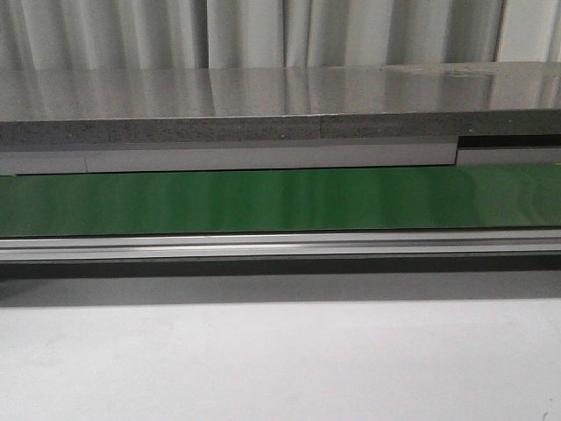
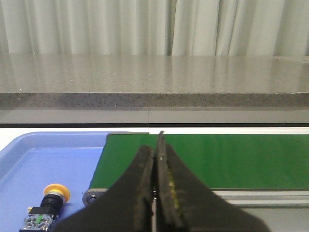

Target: Move button from left to right

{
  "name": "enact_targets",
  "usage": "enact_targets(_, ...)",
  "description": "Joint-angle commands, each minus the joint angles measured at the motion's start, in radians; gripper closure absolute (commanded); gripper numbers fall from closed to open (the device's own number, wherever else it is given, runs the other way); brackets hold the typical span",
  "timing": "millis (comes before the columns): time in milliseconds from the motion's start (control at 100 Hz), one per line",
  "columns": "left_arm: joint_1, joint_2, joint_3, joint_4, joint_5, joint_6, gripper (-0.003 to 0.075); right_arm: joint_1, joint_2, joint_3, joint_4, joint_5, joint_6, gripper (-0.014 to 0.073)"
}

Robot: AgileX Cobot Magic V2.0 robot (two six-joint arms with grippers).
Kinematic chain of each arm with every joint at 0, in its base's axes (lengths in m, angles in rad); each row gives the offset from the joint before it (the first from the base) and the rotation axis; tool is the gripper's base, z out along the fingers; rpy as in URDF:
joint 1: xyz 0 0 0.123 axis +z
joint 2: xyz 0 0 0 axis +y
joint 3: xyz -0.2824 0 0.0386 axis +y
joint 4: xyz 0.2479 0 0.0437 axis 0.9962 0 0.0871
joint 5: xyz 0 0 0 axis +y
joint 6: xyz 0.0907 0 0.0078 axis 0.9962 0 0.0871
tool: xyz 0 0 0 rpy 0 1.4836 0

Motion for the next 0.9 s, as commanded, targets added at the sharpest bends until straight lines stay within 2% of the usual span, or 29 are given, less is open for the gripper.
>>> enact_targets(0,-0.006,-0.032,0.060,0.000,-0.073,-0.007,0.0741,-0.004,-0.020,-0.016,-0.008,-0.087,-0.004,0.0661)
enact_targets(490,-0.006,-0.032,0.035,0.000,-0.111,-0.007,0.0741,-0.004,-0.020,-0.016,-0.008,-0.087,-0.004,0.0661)
enact_targets(720,-0.006,0.047,-0.106,0.000,-0.041,-0.007,0.0741,-0.004,-0.020,-0.016,-0.008,-0.087,-0.004,0.0661)
enact_targets(890,-0.006,0.202,-0.294,0.000,0.163,-0.007,0.0741,-0.004,-0.020,-0.016,-0.008,-0.087,-0.004,0.0661)
